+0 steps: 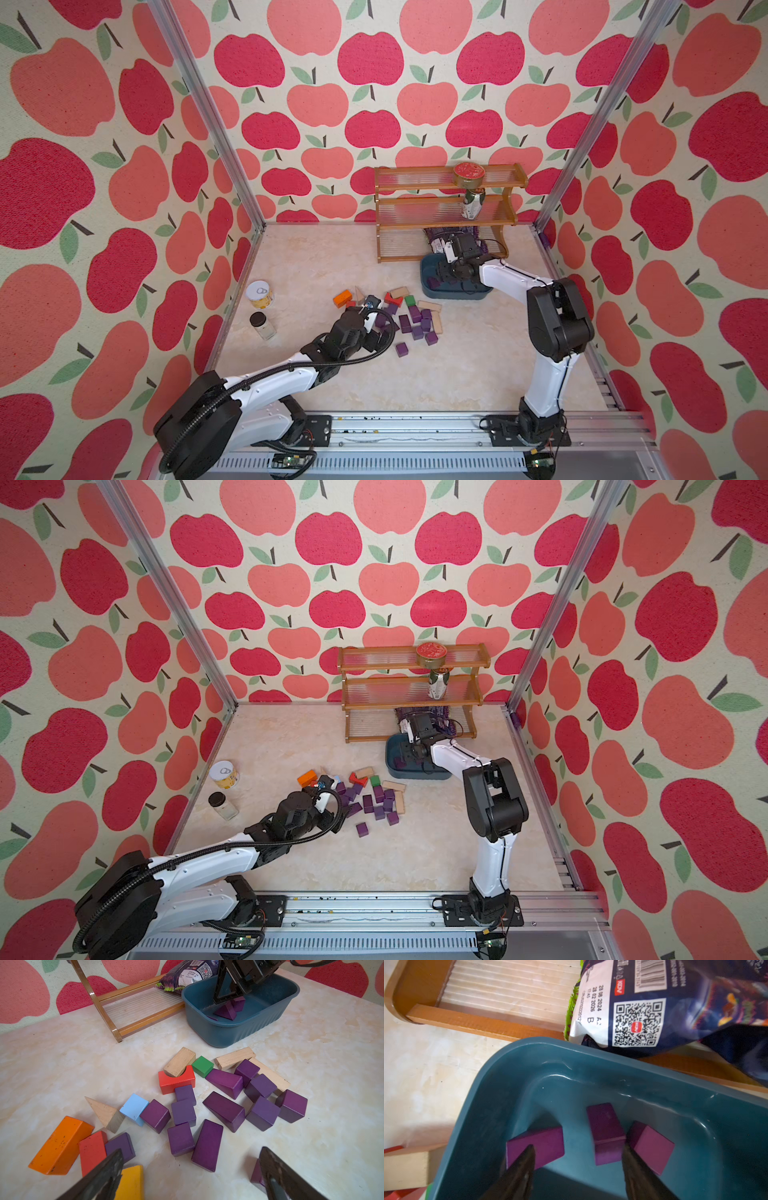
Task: Pick purple bricks into the storage bin
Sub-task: Place the building block in the storage box.
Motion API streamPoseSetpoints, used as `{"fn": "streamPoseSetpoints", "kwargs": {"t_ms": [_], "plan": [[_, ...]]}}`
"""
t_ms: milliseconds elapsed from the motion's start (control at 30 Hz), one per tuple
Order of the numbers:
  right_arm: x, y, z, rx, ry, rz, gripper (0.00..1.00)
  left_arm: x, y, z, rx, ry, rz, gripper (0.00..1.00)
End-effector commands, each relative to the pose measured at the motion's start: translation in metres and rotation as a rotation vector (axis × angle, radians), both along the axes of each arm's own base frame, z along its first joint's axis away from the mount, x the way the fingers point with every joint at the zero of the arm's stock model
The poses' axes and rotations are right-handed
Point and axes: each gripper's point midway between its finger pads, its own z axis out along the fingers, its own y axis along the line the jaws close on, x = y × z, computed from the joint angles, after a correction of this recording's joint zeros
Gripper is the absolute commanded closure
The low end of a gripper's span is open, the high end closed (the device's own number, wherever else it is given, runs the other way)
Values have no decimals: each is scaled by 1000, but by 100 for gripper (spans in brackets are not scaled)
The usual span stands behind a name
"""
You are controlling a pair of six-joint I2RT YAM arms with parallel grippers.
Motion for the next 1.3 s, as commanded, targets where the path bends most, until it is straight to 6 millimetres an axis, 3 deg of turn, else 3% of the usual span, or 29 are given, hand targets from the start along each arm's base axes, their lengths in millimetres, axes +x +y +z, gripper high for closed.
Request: {"fn": "streamPoseSetpoints", "kwargs": {"t_ms": [0, 200, 533, 833, 1267], "plan": [[2, -4, 24, 15, -59, -6, 25, 2, -2, 6, -14, 0, -4, 1], [-20, -6, 42, 60, -83, -17, 24, 0, -2, 11, -28, -11, -7, 1], [-93, -7, 39, 21, -118, -29, 22, -3, -2, 13, -53, -26, -18, 1], [-155, -28, 51, -20, -203, -58, 20, -4, 6, 27, -75, -64, 5, 1], [-200, -42, 57, 138, -193, -91, 19, -5, 4, 28, -112, -56, 8, 1]]}}
